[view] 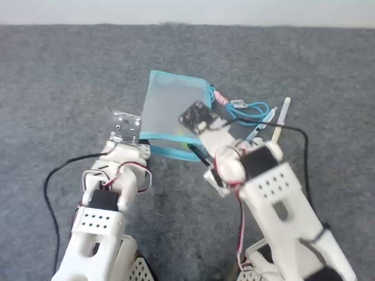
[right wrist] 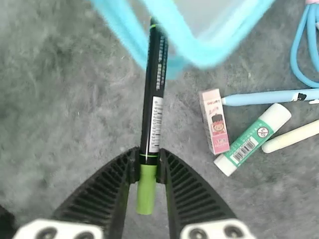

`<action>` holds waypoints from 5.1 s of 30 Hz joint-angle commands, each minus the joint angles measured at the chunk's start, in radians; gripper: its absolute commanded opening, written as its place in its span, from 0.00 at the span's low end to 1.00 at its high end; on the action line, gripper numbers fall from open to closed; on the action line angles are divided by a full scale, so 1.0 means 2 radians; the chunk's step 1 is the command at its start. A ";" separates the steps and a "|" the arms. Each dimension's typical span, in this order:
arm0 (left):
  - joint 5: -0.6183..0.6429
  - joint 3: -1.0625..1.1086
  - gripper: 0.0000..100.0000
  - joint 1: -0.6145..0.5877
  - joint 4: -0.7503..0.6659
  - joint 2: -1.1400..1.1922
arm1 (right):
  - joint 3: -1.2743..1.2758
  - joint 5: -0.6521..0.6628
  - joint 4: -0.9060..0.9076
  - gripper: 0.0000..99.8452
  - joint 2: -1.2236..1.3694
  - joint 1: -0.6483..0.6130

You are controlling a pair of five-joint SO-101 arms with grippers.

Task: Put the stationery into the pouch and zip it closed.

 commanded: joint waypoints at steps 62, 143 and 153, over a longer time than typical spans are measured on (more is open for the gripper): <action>0.035 0.016 0.01 -0.002 -0.082 0.000 | -0.325 -0.044 0.125 0.21 0.171 0.168; 0.035 0.016 0.01 -0.001 -0.084 0.000 | -0.072 -0.070 -0.176 0.01 0.273 0.297; 0.035 0.016 0.01 -0.001 -0.084 0.000 | -0.034 -0.052 -0.107 0.01 0.093 0.300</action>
